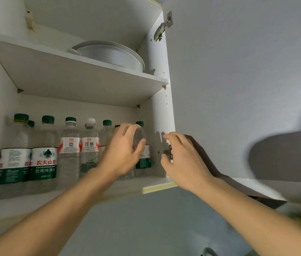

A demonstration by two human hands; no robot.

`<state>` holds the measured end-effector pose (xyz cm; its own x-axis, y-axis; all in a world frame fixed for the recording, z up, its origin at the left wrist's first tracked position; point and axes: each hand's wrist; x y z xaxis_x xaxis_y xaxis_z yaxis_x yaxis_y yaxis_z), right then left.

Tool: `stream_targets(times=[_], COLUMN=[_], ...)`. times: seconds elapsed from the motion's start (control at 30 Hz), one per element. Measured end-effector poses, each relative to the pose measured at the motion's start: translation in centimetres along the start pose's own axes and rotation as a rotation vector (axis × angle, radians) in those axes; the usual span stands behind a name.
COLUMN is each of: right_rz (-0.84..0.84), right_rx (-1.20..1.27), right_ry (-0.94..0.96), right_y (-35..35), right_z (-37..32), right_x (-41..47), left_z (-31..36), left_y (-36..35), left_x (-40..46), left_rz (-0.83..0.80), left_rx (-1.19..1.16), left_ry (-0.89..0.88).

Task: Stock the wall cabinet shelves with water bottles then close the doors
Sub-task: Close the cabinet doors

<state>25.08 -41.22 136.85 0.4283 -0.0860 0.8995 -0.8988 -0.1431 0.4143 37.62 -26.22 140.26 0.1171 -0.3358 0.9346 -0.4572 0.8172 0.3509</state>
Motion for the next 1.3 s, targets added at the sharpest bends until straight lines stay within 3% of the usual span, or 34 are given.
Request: stream_targets(times=[0.13,0.4,0.63,0.7,0.83,0.93,1.03,1.3], right_rz=[0.160,0.417,0.516,0.507,0.431,0.447,0.457,0.372], right_rx=[-0.108,-0.327,-0.648,-0.581,-0.059,0.108,0.170,0.719], right_ry=[-0.009,-0.017,0.026,0.000,-0.176,-0.187,-0.165,0.037], right_y=[6.8,19.6,30.0,31.7,33.0,33.9,34.3,33.5], right_z=[-1.0,0.8,6.5,8.2,10.7,10.8,9.7,1.8], right_x=[-3.6,-9.3,-13.6,-14.8,-16.2,-16.7,-17.3,-18.7], left_z=[4.5,18.5,30.7,33.3,36.0,36.6,36.2,35.8], left_y=[0.3,-1.4,-4.1,-4.8,-5.5,-4.9,-3.0,6.1], left_x=[-2.6,-2.3,-1.8,-1.9,-2.7,-3.8,-4.2,-4.7], left_rz=[-0.002,-0.171,-0.207,-0.180,-0.142,-0.203,-0.268,-0.224], left_rx=[-0.198,-0.394,-0.546,-0.516,-0.490,-0.477,-0.472,-0.539], left_ry=[0.030,0.011,0.093,0.153,0.249,0.252,0.237,0.168])
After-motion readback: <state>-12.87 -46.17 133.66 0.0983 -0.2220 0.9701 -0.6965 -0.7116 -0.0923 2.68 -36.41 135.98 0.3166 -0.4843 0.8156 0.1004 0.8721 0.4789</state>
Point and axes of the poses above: each hand's wrist, its own x-axis towards the middle knuckle, its own y-axis out of the back of the hand, z = x × y, and after that the axes turned 2 degrees about x, right-handed
